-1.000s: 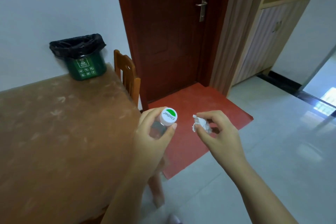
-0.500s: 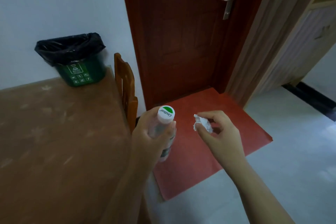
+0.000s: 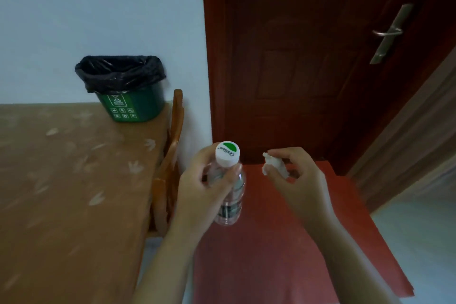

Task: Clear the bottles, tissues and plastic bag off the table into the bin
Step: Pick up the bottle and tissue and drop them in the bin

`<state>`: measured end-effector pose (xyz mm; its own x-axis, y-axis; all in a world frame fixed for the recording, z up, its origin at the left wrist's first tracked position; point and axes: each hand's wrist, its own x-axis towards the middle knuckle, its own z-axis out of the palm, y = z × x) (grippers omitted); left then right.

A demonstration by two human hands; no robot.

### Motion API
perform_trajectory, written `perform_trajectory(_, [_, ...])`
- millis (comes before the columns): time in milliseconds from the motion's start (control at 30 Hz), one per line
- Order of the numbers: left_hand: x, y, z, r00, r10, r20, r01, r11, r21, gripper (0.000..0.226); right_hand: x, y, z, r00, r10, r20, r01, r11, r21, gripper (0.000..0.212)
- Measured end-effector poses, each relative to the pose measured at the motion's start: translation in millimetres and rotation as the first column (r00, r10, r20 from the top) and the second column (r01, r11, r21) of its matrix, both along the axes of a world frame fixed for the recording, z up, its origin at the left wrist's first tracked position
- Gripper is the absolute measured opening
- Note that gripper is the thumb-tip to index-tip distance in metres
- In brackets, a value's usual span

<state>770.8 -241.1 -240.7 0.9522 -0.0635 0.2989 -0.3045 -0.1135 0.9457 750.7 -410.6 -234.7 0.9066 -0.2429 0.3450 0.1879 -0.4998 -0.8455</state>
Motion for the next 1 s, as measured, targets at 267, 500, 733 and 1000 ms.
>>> perform_trajectory(267, [72.5, -5.4, 24.6, 0.967, 0.207, 0.148, -0.219, 0.973, 0.071, 0.033, 95.0, -3.6, 6.3, 0.980, 0.197, 0.035, -0.197, 0.980, 0.005, 0.022])
perform_trajectory(500, [167.9, 24.4, 28.6, 0.939, 0.265, 0.218, -0.290, 0.952, 0.094, 0.032, 202.6, 26.4, 7.4, 0.960, 0.275, 0.054, -0.274, 0.961, -0.021, 0.023])
perform_trajectory(733, [265.6, 76.9, 36.1, 0.895, 0.352, 0.275, -0.412, 0.888, 0.206, 0.032, 311.7, 80.2, 25.8, 0.934, 0.350, 0.075, -0.346, 0.936, -0.065, 0.023])
perform_trajectory(1000, [334.9, 135.7, 37.1, 0.828, 0.395, 0.399, -0.539, 0.758, 0.368, 0.034, 387.7, 128.1, 23.6, 0.897, 0.437, 0.063, -0.436, 0.900, -0.027, 0.023])
